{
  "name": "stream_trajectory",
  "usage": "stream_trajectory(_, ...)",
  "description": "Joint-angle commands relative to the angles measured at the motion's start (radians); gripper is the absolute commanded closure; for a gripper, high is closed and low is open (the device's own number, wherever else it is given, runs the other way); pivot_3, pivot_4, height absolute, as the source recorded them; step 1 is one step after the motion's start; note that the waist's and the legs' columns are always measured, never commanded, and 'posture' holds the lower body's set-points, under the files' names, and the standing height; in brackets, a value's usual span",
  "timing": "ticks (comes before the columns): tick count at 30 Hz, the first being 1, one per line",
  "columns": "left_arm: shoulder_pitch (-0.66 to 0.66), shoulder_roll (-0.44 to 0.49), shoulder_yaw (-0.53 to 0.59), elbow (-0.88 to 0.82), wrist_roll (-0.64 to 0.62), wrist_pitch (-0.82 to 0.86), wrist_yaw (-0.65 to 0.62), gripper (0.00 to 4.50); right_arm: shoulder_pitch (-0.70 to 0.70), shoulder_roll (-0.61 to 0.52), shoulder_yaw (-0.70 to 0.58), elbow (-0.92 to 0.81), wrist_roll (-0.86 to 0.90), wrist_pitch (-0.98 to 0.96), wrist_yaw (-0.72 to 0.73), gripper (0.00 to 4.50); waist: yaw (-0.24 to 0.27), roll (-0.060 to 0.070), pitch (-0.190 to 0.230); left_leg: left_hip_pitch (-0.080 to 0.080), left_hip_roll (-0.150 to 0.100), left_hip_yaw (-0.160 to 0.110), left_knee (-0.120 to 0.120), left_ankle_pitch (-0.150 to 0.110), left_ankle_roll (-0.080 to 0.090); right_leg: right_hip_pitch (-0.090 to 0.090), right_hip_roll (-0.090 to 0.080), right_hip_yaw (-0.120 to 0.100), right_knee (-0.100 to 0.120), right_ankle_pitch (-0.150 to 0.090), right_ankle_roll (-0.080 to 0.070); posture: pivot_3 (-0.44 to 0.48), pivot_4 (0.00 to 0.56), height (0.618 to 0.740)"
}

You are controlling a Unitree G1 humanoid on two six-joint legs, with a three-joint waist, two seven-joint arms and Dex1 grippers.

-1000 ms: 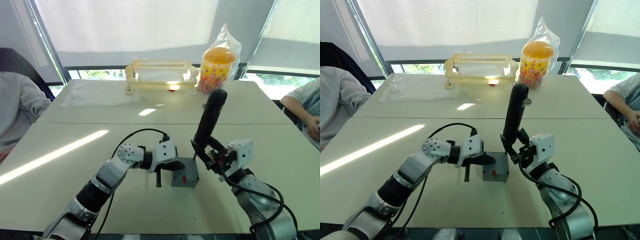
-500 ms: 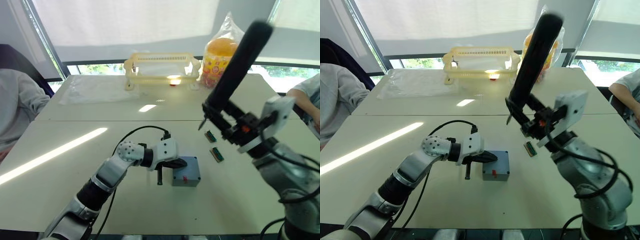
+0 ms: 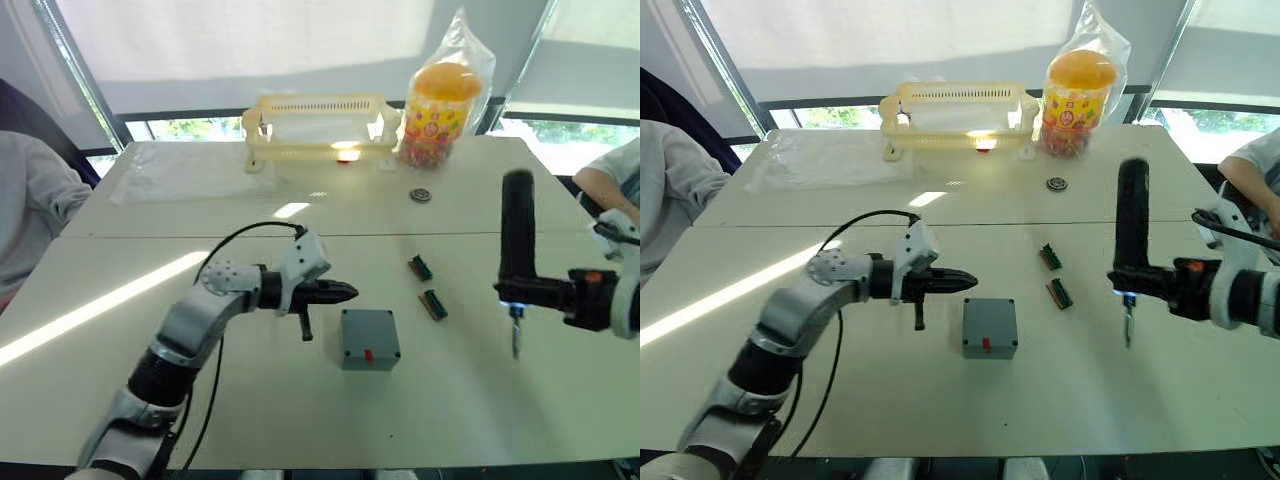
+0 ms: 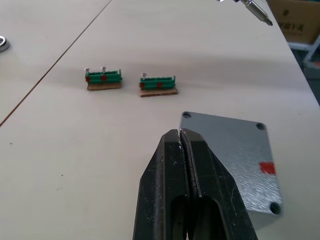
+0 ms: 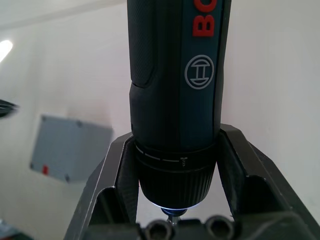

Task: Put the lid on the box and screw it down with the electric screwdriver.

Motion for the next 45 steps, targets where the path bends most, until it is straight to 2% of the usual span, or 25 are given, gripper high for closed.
stream_trajectory(1,0.059,0.034,-0.023,-0.122,-0.016,0.020,0.017,4.50,-0.032,-0.025,0.070,0.072,-0.111,0.043,0.111,2.72,-0.001,0.000,0.000,0.000,0.000,0.000,0.000,0.000,0.001,0.000,0.001,0.000,0.000,0.000,0.000,0.000,0.150,0.740)
stream_trajectory(3,0.086,0.027,-0.035,-0.156,-0.019,0.042,0.051,4.50,-0.080,-0.016,0.159,0.110,-0.205,0.047,0.171,2.72,0.002,0.000,0.001,0.000,0.001,0.000,0.000,-0.001,0.002,0.000,0.002,0.000,0.000,0.000,0.001,0.000,0.150,0.740)
stream_trajectory(6,0.119,0.000,-0.047,-0.172,-0.006,0.060,0.120,4.50,-0.227,0.035,0.348,0.182,-0.374,0.042,0.255,2.72,0.001,0.001,0.003,0.000,0.001,0.000,0.002,-0.001,0.001,-0.001,0.001,0.001,0.000,0.000,0.001,0.000,0.150,0.740)
stream_trajectory(11,0.145,0.013,-0.044,-0.197,-0.017,0.080,0.157,4.50,-0.425,0.103,0.555,0.301,-0.613,0.044,0.407,2.72,-0.003,0.003,0.004,0.000,0.000,0.002,0.003,0.000,0.001,-0.001,0.002,0.003,0.001,0.000,-0.001,0.000,0.150,0.740)
stream_trajectory(17,0.144,0.022,-0.040,-0.179,-0.024,0.078,0.173,4.50,-0.543,0.160,0.690,0.396,-0.825,0.028,0.565,2.72,-0.001,0.002,0.004,0.000,0.000,0.003,0.002,0.000,0.000,-0.003,0.002,0.005,0.004,0.000,0.001,0.000,0.150,0.740)
stream_trajectory(20,0.137,0.025,-0.042,-0.165,-0.021,0.072,0.174,4.50,-0.565,0.182,0.712,0.420,-0.899,0.019,0.623,2.72,-0.003,0.000,0.004,0.001,0.000,0.003,0.003,0.000,0.000,-0.003,0.002,0.005,0.005,0.000,0.001,0.000,0.150,0.740)
stream_trajectory(22,0.133,0.028,-0.041,-0.160,-0.020,0.071,0.175,4.50,-0.574,0.192,0.716,0.428,-0.936,0.017,0.652,1.68,-0.005,-0.001,0.004,0.002,0.000,0.003,0.004,0.000,-0.001,-0.002,0.002,0.006,0.007,0.000,0.001,0.000,0.150,0.740)
stream_trajectory(23,0.130,0.030,-0.040,-0.158,-0.019,0.071,0.175,4.50,-0.571,0.194,0.720,0.423,-0.955,0.011,0.667,1.29,-0.006,-0.002,0.004,0.002,0.000,0.003,0.005,0.000,-0.001,-0.002,0.002,0.006,0.007,0.000,0.001,0.000,0.150,0.740)
stream_trajectory(25,0.126,0.038,-0.040,-0.154,-0.013,0.067,0.175,4.50,-0.560,0.195,0.719,0.403,-0.982,0.004,0.691,0.34,-0.009,-0.003,0.004,0.003,0.000,0.002,0.006,0.001,-0.001,0.000,0.003,0.006,0.008,0.001,0.001,0.000,0.150,0.740)
stream_trajectory(26,0.124,0.041,-0.040,-0.152,-0.007,0.064,0.178,4.50,-0.553,0.194,0.712,0.393,-0.996,-0.004,0.696,0.03,-0.013,-0.003,0.004,0.003,0.000,0.002,0.008,0.001,-0.001,0.001,0.003,0.006,0.008,0.001,0.000,0.000,0.150,0.740)
stream_trajectory(30,0.109,0.058,-0.028,-0.123,0.043,0.045,0.224,4.50,-0.497,0.153,0.655,0.299,-1.102,-0.174,0.681,0.03,-0.012,-0.003,0.003,0.002,0.000,0.002,0.014,0.000,-0.002,0.003,0.002,0.006,0.008,0.001,-0.001,0.000,0.150,0.740)
stream_trajectory(35,0.103,0.083,0.029,-0.046,0.031,0.035,0.220,4.50,-0.403,0.160,0.419,0.050,-1.125,-0.319,0.642,0.03,-0.015,0.000,0.004,-0.001,-0.002,0.006,0.015,0.000,-0.002,-0.001,0.001,0.011,0.008,0.004,0.007,0.000,0.150,0.740)
stream_trajectory(36,0.106,0.092,0.026,-0.046,0.015,0.039,0.195,4.50,-0.377,0.183,0.362,-0.018,-1.097,-0.309,0.642,0.03,-0.016,0.000,0.004,-0.001,-0.001,0.005,0.015,0.000,-0.002,-0.001,0.001,0.011,0.009,0.005,0.009,0.000,0.150,0.740)
stream_trajectory(38,0.124,0.105,0.004,-0.070,-0.038,0.059,0.127,4.50,-0.229,0.250,0.204,-0.257,-0.972,-0.283,0.705,0.03,-0.014,-0.002,0.004,0.000,0.000,0.005,0.014,0.000,-0.002,-0.002,0.003,0.011,0.009,0.005,0.010,0.000,0.150,0.740)
stream_trajectory(40,0.128,0.103,-0.009,-0.067,-0.064,0.071,0.095,4.50,-0.119,0.339,0.125,-0.431,-0.869,-0.226,0.672,0.03,-0.011,-0.003,0.003,0.002,0.001,0.003,0.011,0.000,0.000,0.000,0.005,0.009,0.009,0.005,0.010,0.000,0.150,0.740)
stream_trajectory(43,0.114,0.093,-0.043,-0.030,-0.047,0.062,0.089,4.50,0.017,0.471,0.124,-0.593,-0.811,-0.224,0.590,0.03,0.000,-0.003,0.003,0.001,0.002,0.001,0.011,0.000,0.000,-0.001,0.005,0.009,0.009,0.005,0.010,0.000,0.150,0.740)
stream_trajectory(45,0.108,0.090,-0.074,0.002,-0.021,0.045,0.089,4.50,0.085,0.542,0.168,-0.649,-0.829,-0.247,0.535,0.03,0.005,-0.002,0.003,0.001,0.001,0.003,0.013,-0.001,0.000,0.000,0.005,0.010,0.009,0.005,0.010,0.000,0.150,0.740)
